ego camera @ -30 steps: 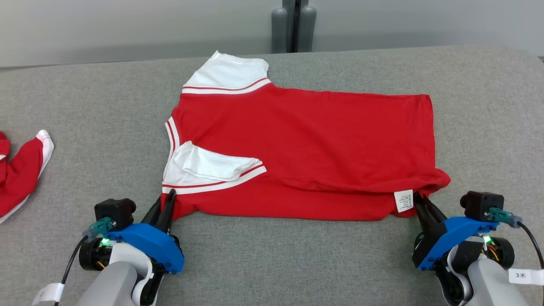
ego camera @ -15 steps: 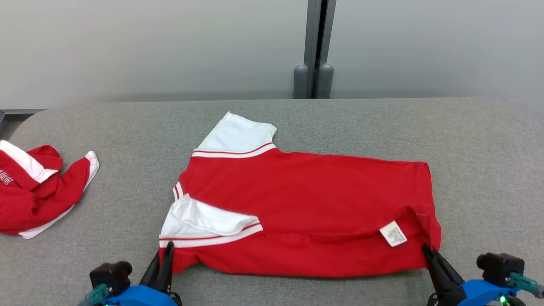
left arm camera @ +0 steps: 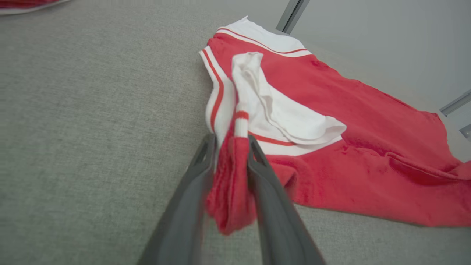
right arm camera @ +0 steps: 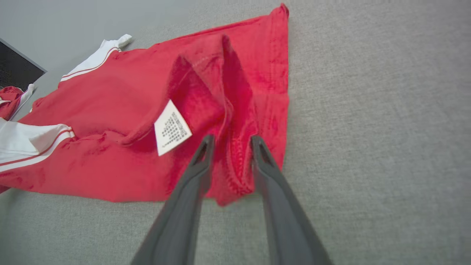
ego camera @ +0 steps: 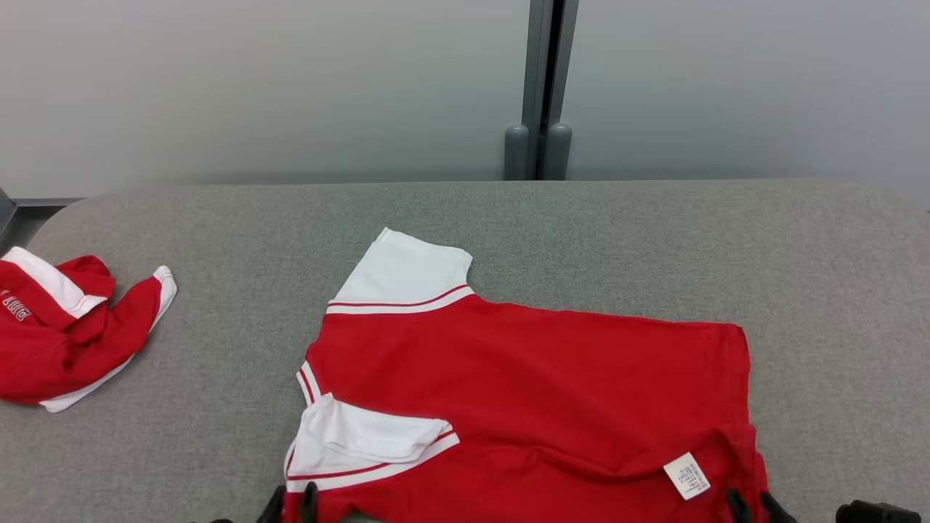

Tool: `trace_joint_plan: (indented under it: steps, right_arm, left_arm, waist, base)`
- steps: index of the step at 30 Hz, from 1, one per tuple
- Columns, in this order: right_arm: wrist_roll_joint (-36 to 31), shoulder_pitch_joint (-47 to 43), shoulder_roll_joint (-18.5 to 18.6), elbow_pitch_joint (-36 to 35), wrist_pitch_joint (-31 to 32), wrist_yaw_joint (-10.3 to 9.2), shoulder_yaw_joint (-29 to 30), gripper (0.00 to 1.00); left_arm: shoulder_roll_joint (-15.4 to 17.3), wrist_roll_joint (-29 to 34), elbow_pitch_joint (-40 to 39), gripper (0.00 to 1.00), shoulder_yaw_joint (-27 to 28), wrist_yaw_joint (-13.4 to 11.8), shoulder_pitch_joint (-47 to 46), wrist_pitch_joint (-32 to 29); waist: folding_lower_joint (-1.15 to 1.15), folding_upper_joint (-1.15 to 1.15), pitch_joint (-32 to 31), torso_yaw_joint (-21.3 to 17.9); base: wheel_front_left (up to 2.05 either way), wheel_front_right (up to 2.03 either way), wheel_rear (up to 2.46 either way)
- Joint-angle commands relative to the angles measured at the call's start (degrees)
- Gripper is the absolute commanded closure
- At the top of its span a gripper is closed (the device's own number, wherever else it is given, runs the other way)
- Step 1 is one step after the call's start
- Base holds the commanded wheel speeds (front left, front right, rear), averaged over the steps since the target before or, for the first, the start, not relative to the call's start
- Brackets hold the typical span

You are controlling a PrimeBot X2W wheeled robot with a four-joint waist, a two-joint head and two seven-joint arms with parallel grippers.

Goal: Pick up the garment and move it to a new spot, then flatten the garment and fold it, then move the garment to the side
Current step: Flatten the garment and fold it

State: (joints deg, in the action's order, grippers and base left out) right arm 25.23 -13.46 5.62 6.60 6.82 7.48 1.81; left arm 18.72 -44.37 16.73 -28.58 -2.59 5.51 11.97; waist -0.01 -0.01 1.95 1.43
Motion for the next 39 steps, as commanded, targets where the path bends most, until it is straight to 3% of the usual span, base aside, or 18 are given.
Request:
trace_joint_plan:
  steps: [1,5,9,16,21,31,39]
  right_arm:
    - [-0.7,-0.1,-0.5,-0.5,-0.7,0.03,0.7,0.00]
    - [-1.2,0.8,-0.8,-1.4,-2.3,0.03,1.9,0.00]
    - [-2.1,3.0,-1.0,-3.5,-6.5,0.03,2.9,0.00]
    - [-4.7,6.7,-0.8,-5.4,-13.8,0.03,1.1,0.00]
    - [-5.7,8.8,-1.3,-4.7,-17.8,0.03,0.9,0.00]
    - [-9.2,10.0,-2.2,-2.2,-19.9,0.03,-0.8,0.00]
    - [-10.8,9.0,-2.6,0.6,-19.7,0.03,-1.9,0.00]
  left_arm:
    - [0.2,0.9,-0.4,0.00,0.6,-0.4,-0.4,1.2]
    - [-0.3,2.2,-1.5,0.00,2.2,-0.3,-1.4,2.6]
    - [-2.1,5.8,-5.5,0.00,8.3,-0.4,-2.3,3.3]
    - [-7.5,14.5,-12.2,0.00,19.3,1.5,-1.8,3.3]
    - [-10.0,19.9,-12.9,0.00,23.9,3.5,-2.7,3.3]
    - [-10.4,28.9,-8.3,0.00,25.9,5.6,-4.6,3.3]
    - [-10.8,30.9,-4.0,0.00,26.5,6.5,-5.4,3.3]
  waist:
    - [0.01,0.01,-0.1,-0.2]
    - [0.01,0.01,-0.3,-0.5]
    - [0.01,0.01,-0.6,-1.0]
    - [0.01,0.01,-1.1,-1.5]
    - [0.01,0.01,-1.6,-1.6]
    - [0.01,0.01,-2.3,-1.7]
    - [0.01,0.01,-2.6,-1.7]
  base:
    - [0.00,0.00,0.00]
    - [0.00,0.00,0.00]
    - [0.00,0.00,0.00]
    - [0.00,0.00,0.00]
    - [0.00,0.00,0.00]
    - [0.00,0.00,0.00]
    - [0.00,0.00,0.00]
